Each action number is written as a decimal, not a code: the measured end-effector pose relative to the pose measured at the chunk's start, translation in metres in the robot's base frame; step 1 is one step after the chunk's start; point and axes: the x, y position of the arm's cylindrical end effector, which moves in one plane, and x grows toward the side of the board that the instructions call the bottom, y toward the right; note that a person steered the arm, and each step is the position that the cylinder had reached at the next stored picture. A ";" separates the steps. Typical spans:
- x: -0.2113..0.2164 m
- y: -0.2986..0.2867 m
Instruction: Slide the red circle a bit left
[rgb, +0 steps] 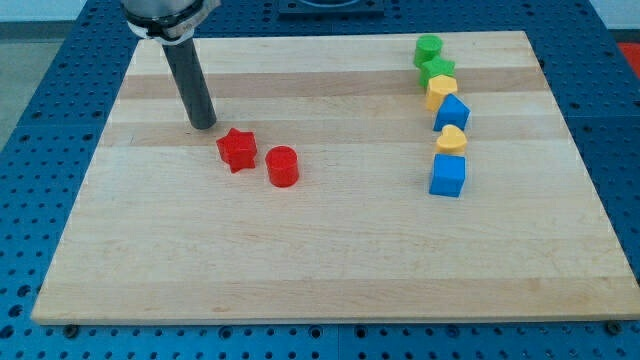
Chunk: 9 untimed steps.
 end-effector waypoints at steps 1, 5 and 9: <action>0.024 0.010; 0.060 0.058; 0.089 0.096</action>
